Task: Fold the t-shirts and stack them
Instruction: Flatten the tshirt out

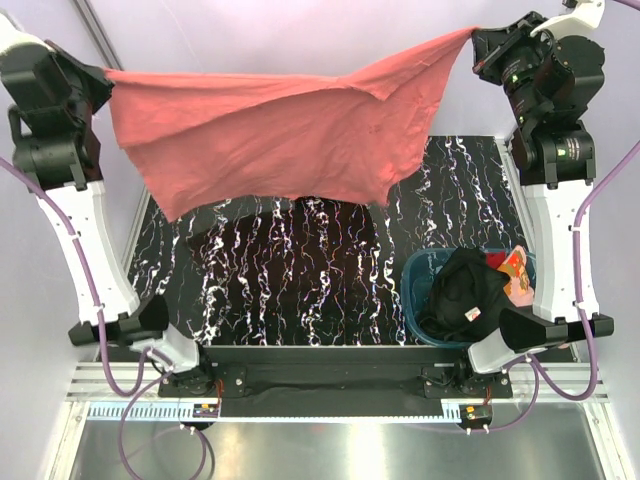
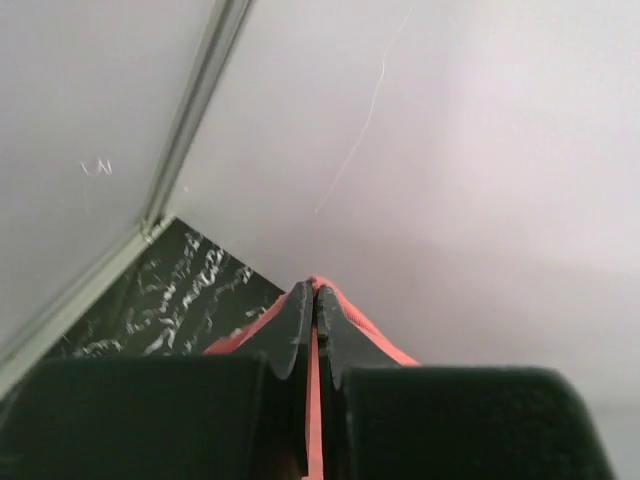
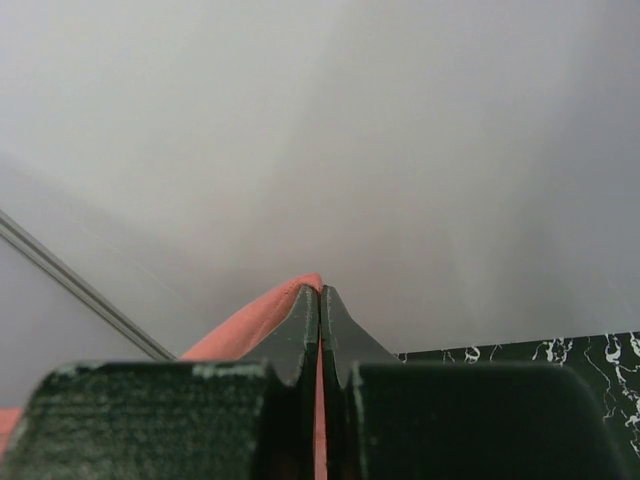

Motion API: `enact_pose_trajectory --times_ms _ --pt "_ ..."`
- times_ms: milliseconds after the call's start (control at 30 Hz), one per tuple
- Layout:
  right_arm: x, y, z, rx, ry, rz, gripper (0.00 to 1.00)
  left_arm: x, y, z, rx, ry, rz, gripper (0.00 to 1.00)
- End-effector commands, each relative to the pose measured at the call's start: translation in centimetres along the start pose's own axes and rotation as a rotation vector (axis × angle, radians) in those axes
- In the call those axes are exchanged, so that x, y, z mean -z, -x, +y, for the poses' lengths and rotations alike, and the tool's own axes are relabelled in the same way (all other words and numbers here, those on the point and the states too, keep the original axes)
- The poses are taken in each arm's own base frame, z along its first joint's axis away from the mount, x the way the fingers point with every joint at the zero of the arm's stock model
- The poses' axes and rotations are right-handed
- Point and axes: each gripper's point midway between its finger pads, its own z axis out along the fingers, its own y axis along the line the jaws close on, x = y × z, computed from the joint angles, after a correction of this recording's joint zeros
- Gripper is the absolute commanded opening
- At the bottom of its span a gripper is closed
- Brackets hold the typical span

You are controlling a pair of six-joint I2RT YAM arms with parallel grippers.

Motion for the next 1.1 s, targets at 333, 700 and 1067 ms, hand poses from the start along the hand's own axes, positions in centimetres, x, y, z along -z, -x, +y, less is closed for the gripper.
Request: enact_pose_trajectory --times_ms 333,700,1067 --pt "7.7 15.7 8.3 -0.009 0.231 -0.394 0.0 10.7 6.5 -5.7 0.105 -0.333 -0.201 0.0" --pt "3.2 12.3 6.7 0.044 0.188 -0.294 0.0 4.5 4.6 -3.9 0.115 -0.278 -0.003 0.0" --pt "2.3 9.7 4.6 0.042 0.145 -0.283 0.0 2.4 2.2 -2.9 0.243 -0.313 0.05 0.0"
